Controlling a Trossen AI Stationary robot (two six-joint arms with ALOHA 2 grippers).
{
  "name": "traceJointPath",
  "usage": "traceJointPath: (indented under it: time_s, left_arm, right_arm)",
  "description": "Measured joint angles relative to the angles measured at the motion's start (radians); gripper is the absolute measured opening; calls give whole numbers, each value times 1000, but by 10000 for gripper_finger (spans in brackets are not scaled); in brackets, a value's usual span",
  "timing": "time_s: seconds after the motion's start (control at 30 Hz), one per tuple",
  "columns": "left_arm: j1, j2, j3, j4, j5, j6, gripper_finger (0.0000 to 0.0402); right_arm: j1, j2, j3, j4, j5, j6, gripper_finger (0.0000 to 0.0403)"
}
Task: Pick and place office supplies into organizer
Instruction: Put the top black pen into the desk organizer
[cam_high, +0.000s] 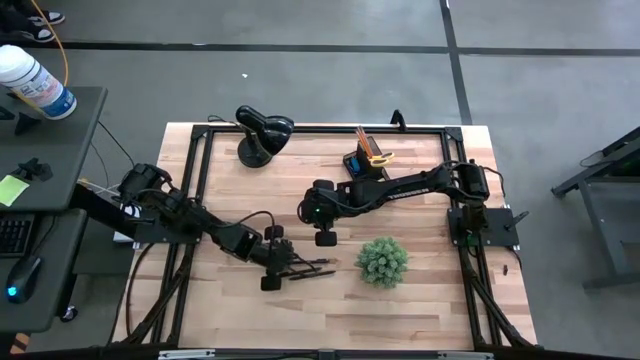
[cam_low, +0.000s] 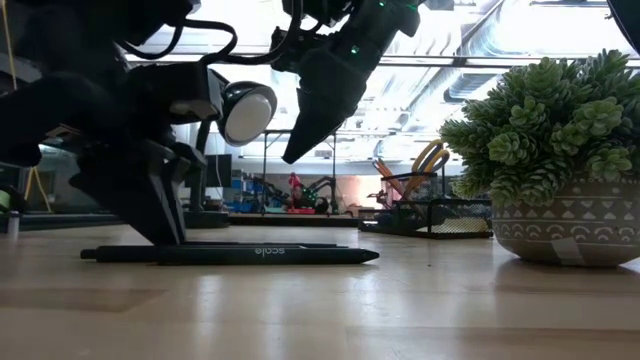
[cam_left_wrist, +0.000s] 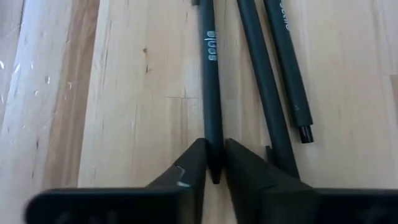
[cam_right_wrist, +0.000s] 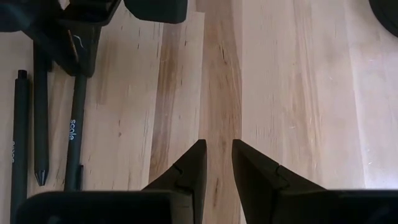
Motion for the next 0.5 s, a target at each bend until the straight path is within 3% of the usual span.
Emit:
traceJointPath:
  time_s: [0.1, 0.5]
  left_arm:
    - [-1, -1, 0, 1, -2, 0, 11]
    - [-1, -1, 0, 0, -26, 1, 8]
  right_arm:
    - [0, 0, 0, 0, 0, 0, 73]
    - [0, -23, 0, -35, 4, 0, 73]
